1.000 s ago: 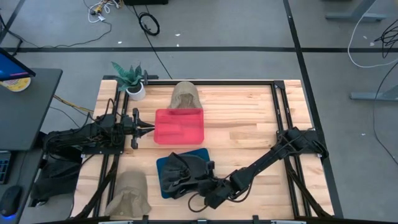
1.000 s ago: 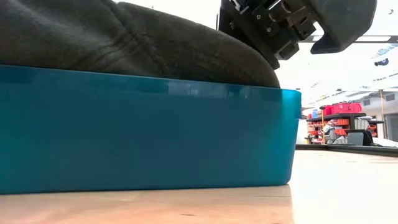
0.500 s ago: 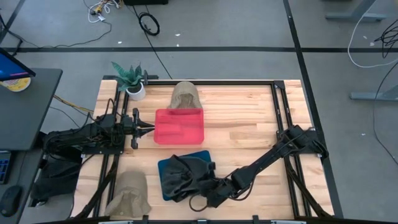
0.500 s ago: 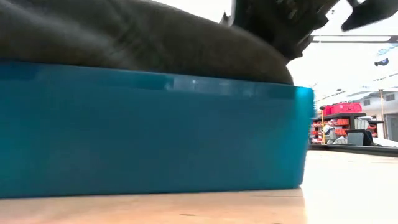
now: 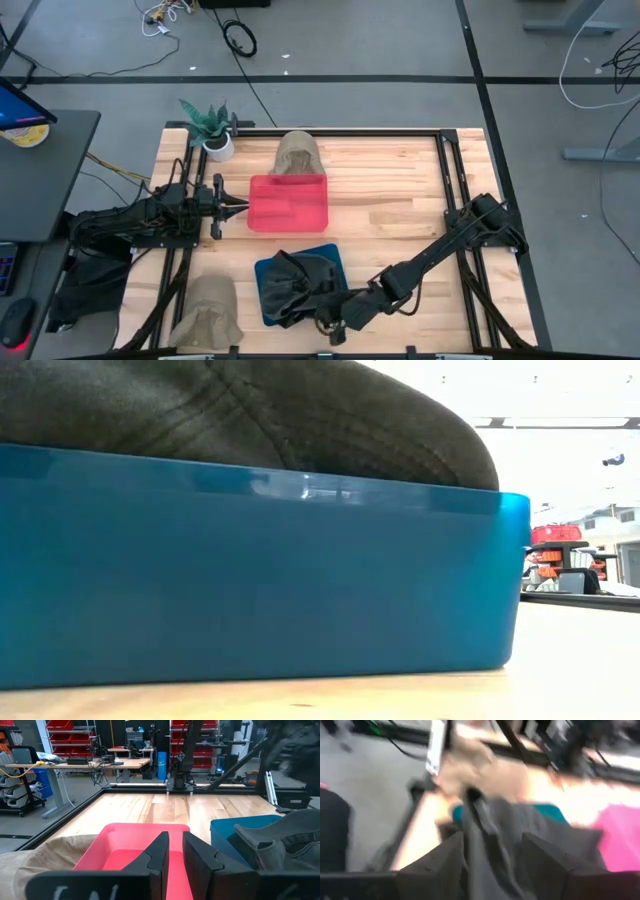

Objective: Pick & Place hat
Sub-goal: Put the black cap into the blue bin

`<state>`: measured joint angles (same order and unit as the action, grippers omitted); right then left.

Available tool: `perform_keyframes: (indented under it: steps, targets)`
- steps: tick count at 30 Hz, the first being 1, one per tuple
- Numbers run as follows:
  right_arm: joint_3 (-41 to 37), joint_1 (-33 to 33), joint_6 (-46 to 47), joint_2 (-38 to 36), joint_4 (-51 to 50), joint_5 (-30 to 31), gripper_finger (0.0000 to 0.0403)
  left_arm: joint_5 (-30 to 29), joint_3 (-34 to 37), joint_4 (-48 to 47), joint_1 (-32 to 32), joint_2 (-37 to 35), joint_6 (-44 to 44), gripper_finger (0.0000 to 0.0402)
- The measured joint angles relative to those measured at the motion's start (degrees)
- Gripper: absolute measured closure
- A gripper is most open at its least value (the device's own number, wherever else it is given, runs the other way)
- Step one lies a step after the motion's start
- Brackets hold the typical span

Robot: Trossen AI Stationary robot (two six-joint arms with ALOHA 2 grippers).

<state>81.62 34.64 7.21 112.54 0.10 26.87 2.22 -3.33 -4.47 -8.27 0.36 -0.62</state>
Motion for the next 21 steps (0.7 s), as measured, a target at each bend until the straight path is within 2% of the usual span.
perform_keyframes:
  steps: [6,13,21]
  targets:
    - [0.1,-1.0,-6.5,2.6,13.5,-4.3,0.0207,0.0,0.0,0.1,0.0,0.0,0.0,0.0344]
    - [0.1,-3.2,-2.8,9.6,20.1,-11.5,0.0217,0.0,0.0,0.0,0.0,0.0,0.0,0.0344]
    - [0.5,-5.8,2.7,14.0,14.4,-13.8,0.0226,0.0,0.0,0.0,0.0,0.0,0.0,0.0344]
